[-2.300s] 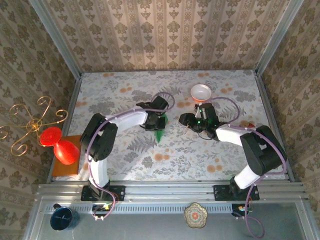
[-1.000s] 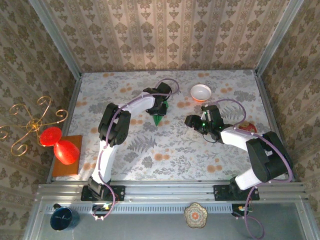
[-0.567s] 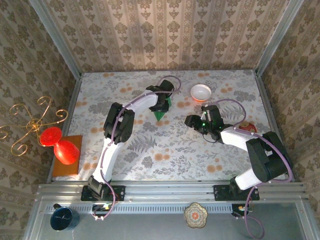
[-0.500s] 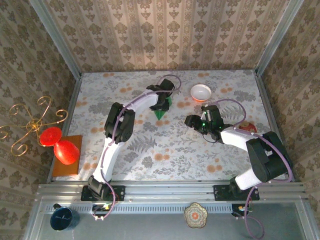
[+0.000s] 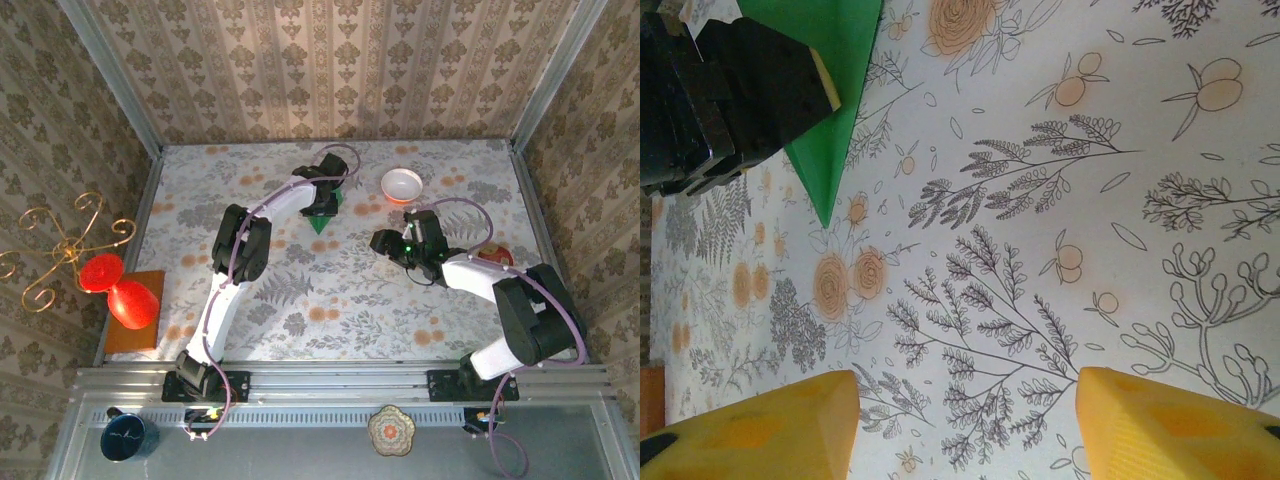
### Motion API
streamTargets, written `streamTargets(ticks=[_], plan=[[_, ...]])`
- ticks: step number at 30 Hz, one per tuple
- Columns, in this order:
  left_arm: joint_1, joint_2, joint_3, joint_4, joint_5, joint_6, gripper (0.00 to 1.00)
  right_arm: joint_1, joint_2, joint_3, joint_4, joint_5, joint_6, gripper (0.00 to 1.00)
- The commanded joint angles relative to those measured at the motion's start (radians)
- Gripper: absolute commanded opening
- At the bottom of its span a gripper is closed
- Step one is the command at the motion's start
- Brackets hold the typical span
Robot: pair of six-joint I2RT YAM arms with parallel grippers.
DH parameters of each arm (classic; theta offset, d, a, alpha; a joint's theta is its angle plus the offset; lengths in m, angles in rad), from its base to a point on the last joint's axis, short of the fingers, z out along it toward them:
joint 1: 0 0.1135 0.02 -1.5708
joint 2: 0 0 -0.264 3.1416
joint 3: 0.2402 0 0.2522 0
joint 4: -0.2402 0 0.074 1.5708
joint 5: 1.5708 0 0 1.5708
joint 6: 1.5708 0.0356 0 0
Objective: Fold a paper plane with a square sheet of paper (pick it up from the middle)
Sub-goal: Move the paper plane to the top-center of the table, then reset both arms
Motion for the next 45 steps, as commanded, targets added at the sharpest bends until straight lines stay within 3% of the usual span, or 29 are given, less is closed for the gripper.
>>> streamTargets(ticks=[1, 11, 15, 19, 23, 28, 31, 35, 39, 45], plan=[[-0.010, -0.083, 0.039, -0.050, 0.001, 0.025, 0.47, -0.009, -0.048, 0.022, -0.044, 0.037, -0.026, 0.62], [-0.047, -0.358, -0.087, -0.046, -0.035, 0.049, 0.57, -0.056, -0.198, 0.119, -0.221, 0.100, -0.160, 0.68], [-0.040, -0.526, -0.285, 0.081, -0.061, 0.072, 0.67, -0.092, -0.279, 0.153, -0.303, 0.186, -0.253, 0.73], [-0.035, -0.702, -0.551, 0.261, -0.106, 0.159, 0.87, -0.116, -0.351, 0.163, -0.339, 0.276, -0.359, 0.82], [-0.036, -0.848, -0.812, 0.390, -0.232, 0.234, 0.99, -0.129, -0.414, 0.136, -0.340, 0.392, -0.426, 1.00], [-0.021, -1.004, -1.094, 0.530, -0.404, 0.291, 1.00, -0.137, -0.459, 0.075, -0.289, 0.527, -0.456, 1.00], [0.018, -1.082, -1.203, 0.568, -0.417, 0.322, 1.00, -0.140, -0.473, 0.022, -0.232, 0.592, -0.465, 1.00], [0.024, -1.213, -1.394, 0.761, -0.484, 0.457, 1.00, -0.141, -0.498, -0.084, -0.093, 0.663, -0.526, 1.00], [0.109, -1.316, -1.502, 0.792, -0.455, 0.479, 1.00, -0.148, -0.491, -0.149, -0.025, 0.729, -0.573, 1.00], [0.307, -1.436, -1.592, 0.862, -0.268, 0.513, 1.00, -0.149, -0.353, -0.264, 0.199, 0.765, -0.625, 1.00]])
